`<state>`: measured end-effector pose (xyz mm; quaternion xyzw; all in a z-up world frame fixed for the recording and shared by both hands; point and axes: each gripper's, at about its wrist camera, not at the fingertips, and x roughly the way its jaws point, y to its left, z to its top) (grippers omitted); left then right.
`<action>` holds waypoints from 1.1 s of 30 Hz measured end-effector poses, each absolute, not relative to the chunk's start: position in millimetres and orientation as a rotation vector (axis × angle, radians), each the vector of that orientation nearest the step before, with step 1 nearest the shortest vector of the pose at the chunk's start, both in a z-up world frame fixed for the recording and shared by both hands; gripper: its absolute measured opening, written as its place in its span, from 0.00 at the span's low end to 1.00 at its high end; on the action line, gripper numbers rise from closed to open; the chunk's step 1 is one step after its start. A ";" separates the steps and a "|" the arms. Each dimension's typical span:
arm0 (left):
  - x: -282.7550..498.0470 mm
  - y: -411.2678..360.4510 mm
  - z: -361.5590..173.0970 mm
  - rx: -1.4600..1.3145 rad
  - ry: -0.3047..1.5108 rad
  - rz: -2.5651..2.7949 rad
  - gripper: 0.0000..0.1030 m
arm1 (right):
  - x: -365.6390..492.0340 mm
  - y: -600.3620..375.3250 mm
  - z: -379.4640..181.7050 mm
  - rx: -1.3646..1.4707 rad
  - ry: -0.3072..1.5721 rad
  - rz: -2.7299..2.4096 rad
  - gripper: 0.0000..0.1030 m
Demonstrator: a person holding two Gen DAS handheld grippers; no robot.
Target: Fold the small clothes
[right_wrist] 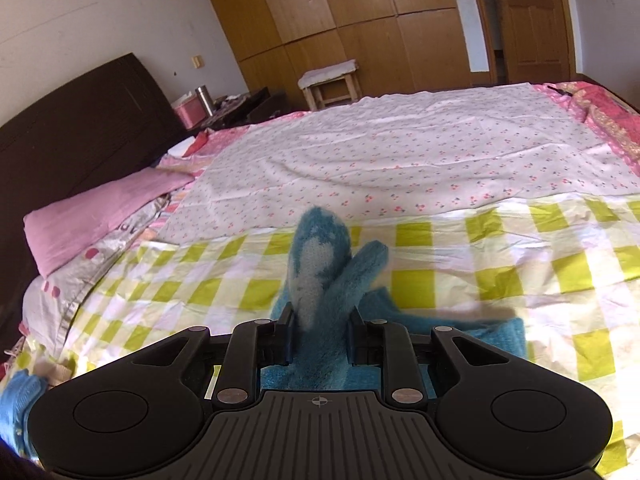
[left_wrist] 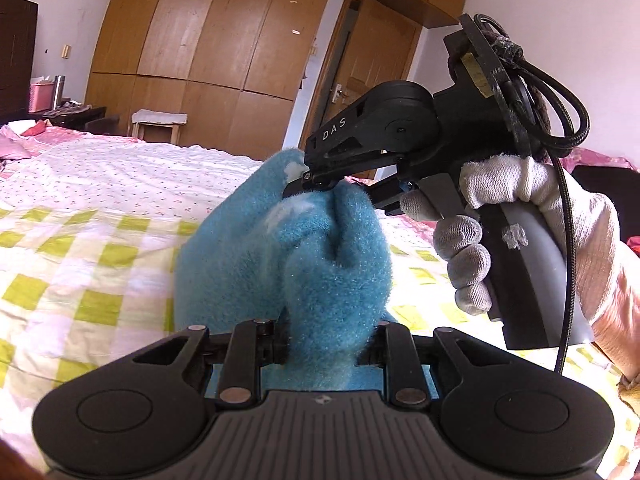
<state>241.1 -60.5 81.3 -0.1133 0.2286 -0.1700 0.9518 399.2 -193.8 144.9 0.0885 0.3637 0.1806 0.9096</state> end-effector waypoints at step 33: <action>220.5 -204.7 27.7 0.126 0.543 -0.488 0.62 | 311.8 -375.5 71.7 0.365 0.715 0.297 0.39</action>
